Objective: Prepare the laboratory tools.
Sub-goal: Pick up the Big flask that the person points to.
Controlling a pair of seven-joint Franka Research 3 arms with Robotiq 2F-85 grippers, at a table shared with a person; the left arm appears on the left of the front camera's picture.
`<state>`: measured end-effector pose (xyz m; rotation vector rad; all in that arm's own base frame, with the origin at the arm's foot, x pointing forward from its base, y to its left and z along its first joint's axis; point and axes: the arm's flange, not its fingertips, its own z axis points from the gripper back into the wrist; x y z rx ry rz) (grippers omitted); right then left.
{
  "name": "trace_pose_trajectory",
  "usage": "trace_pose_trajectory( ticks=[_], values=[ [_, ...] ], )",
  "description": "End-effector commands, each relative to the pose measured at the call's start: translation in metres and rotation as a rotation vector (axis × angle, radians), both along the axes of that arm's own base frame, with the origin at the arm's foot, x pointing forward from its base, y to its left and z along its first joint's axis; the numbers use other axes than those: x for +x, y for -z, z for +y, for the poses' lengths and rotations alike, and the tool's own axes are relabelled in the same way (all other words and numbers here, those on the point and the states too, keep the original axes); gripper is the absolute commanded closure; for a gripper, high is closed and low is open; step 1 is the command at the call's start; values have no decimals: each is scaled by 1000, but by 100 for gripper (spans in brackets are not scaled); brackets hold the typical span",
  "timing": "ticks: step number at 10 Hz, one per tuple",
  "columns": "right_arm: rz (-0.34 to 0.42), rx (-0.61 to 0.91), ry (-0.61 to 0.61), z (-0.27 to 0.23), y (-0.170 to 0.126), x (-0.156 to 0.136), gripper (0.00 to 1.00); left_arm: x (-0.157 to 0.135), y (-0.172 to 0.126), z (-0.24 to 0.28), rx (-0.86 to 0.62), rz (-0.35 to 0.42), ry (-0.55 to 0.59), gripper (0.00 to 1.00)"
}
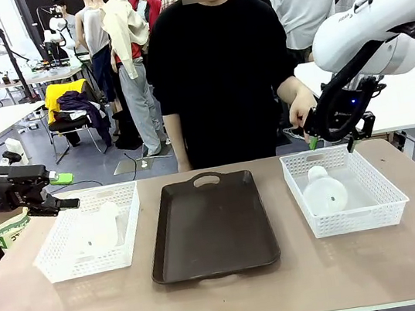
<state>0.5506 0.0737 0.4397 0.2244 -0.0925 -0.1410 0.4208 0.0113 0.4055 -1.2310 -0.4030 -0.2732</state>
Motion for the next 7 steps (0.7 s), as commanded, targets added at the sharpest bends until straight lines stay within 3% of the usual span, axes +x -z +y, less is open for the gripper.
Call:
trace_pose_trajectory(
  ticks=[1,4,7],
  values=[
    [-9,-2,-1,0,-7,-7,0,0,-1,1,-8,-6,0,0],
    [-13,0,-1,0,-8,-2,0,0,-1,1,-8,-6,0,0],
    [-20,-116,54,30,24,19,0,0,-1,1,-8,-6,0,0]
  ],
)
